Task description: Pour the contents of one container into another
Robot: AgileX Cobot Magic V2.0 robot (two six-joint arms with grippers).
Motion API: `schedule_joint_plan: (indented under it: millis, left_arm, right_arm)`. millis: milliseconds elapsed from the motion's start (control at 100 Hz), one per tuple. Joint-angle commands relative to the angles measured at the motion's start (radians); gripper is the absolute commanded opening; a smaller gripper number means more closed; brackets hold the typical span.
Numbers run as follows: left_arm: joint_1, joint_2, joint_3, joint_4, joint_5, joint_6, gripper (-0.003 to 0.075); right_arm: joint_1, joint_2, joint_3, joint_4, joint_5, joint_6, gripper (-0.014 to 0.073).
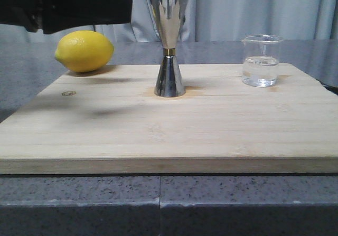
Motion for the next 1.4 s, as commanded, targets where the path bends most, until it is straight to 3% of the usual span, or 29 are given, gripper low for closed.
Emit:
schedule_joint_plan:
  millis: [0, 780, 1240, 1390]
  left_arm:
    - [-0.025, 0.0, -0.03, -0.103, 0.1, 0.031, 0.066]
    - [-0.175, 0.254, -0.219, -0.103, 0.101, 0.068, 0.066]
    - [-0.175, 0.261, -0.225, -0.103, 0.109, 0.068, 0.0659]
    - [-0.175, 0.261, -0.225, -0.103, 0.109, 0.068, 0.0599]
  right_arm:
    - [0.003, 0.012, -0.035, 0.0, -0.072, -0.002, 0.0561]
    - [0.003, 0.012, -0.035, 0.0, -0.072, -0.002, 0.0561]
    - [0.003, 0.012, -0.035, 0.0, -0.072, -0.002, 0.0561]
    - [0.003, 0.012, -0.035, 0.0, -0.072, -0.002, 0.0561]
